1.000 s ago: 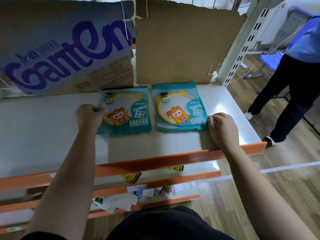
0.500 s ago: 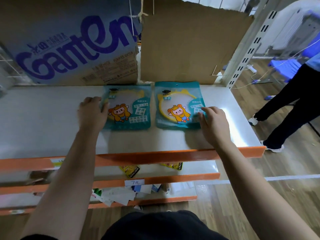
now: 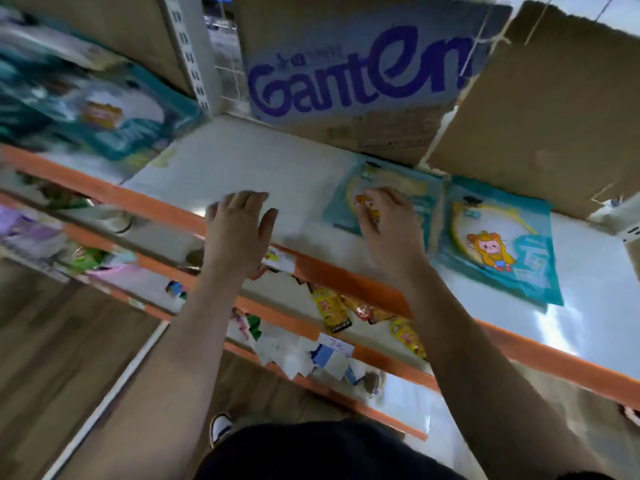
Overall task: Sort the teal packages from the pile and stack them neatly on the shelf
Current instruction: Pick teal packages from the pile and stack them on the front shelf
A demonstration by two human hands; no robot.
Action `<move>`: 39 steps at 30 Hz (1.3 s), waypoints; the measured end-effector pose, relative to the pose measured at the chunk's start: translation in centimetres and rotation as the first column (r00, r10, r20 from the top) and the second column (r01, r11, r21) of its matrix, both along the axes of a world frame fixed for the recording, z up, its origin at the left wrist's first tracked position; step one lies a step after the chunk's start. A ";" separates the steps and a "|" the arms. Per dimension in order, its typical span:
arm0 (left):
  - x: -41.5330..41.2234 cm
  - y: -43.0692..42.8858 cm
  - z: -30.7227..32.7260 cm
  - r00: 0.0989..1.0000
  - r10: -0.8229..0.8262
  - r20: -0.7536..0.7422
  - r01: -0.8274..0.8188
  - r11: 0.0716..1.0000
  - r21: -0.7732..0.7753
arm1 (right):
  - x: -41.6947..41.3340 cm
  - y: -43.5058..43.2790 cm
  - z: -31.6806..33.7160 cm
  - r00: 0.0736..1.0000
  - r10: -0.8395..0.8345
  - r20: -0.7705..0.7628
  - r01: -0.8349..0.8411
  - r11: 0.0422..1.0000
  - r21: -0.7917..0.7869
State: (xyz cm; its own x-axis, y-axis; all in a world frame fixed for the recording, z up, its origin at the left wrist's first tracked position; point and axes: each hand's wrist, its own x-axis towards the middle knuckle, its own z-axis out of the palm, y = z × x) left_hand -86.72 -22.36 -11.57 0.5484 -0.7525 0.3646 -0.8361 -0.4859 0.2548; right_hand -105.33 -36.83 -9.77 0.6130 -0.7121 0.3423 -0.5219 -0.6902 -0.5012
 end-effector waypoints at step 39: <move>59.9 18.1 8.2 0.977 0.200 0.069 -0.183 0.963 -0.200 | 65.6 14.4 7.0 0.937 0.222 0.270 -0.225 0.974 -0.022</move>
